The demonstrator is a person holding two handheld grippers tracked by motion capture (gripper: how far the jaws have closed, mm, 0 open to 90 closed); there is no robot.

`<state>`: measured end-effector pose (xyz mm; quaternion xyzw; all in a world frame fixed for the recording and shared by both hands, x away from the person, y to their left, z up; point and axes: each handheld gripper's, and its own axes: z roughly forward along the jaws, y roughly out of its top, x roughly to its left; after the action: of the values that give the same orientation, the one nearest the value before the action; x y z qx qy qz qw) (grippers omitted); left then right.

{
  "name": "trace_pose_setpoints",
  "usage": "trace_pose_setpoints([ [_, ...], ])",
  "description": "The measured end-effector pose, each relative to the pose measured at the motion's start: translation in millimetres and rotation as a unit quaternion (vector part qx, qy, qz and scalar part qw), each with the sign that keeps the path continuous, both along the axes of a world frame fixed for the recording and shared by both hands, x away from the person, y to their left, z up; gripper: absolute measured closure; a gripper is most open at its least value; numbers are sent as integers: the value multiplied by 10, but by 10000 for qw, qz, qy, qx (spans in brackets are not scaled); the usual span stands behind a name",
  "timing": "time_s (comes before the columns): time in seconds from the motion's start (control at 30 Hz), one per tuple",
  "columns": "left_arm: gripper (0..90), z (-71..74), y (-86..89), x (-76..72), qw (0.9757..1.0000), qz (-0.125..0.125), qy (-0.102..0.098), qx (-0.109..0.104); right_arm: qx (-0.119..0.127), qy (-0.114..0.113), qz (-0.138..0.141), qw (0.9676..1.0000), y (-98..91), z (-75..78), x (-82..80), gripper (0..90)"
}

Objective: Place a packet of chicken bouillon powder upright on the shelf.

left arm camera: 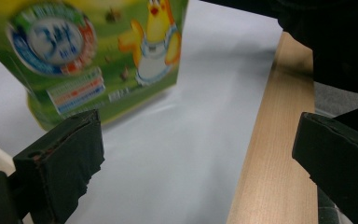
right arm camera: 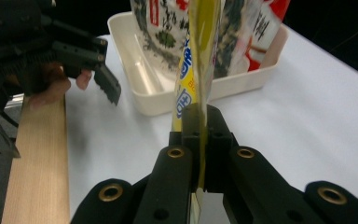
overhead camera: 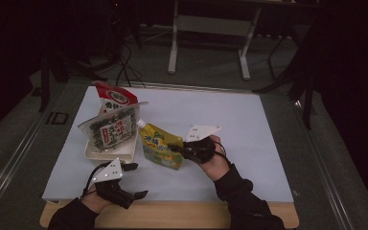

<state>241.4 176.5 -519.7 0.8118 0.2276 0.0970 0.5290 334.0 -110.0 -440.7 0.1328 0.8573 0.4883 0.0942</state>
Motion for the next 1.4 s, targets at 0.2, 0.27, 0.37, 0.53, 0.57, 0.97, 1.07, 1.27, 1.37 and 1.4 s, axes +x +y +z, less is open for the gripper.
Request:
trace_pose_setpoints([
  [0.2,27,-10,-18,0,10000,-53,-12,31,111,-274,134,9995,6,252,11,900],
  [0.27,27,-10,-18,0,10000,-53,-12,31,137,-322,175,9992,17,294,15,900],
  [0.37,26,-17,-35,-13,9999,-130,-71,78,201,-462,323,9982,111,424,37,900],
  [0.53,27,-24,-47,-21,9997,-229,-71,75,233,-500,567,9969,275,457,81,900],
  [0.57,27,-24,-47,-21,9997,-229,-71,75,261,-492,641,9964,306,456,87,900],
  [0.97,27,-34,-65,-39,9993,-349,-56,118,438,-328,1380,9889,697,421,125,900],
  [1.07,27,-31,-63,-46,9993,-348,-54,105,428,-317,1411,9886,790,409,142,900],
  [1.27,27,-45,-64,-50,9992,-373,-27,132,486,-281,1541,9865,943,387,168,900],
  [1.37,27,-60,-73,-55,9991,-404,6,155,502,-242,1590,9857,1065,356,191,900],
  [1.4,27,-66,-78,-57,9991,-406,18,148,503,-229,1602,9855,1090,353,196,900],
])
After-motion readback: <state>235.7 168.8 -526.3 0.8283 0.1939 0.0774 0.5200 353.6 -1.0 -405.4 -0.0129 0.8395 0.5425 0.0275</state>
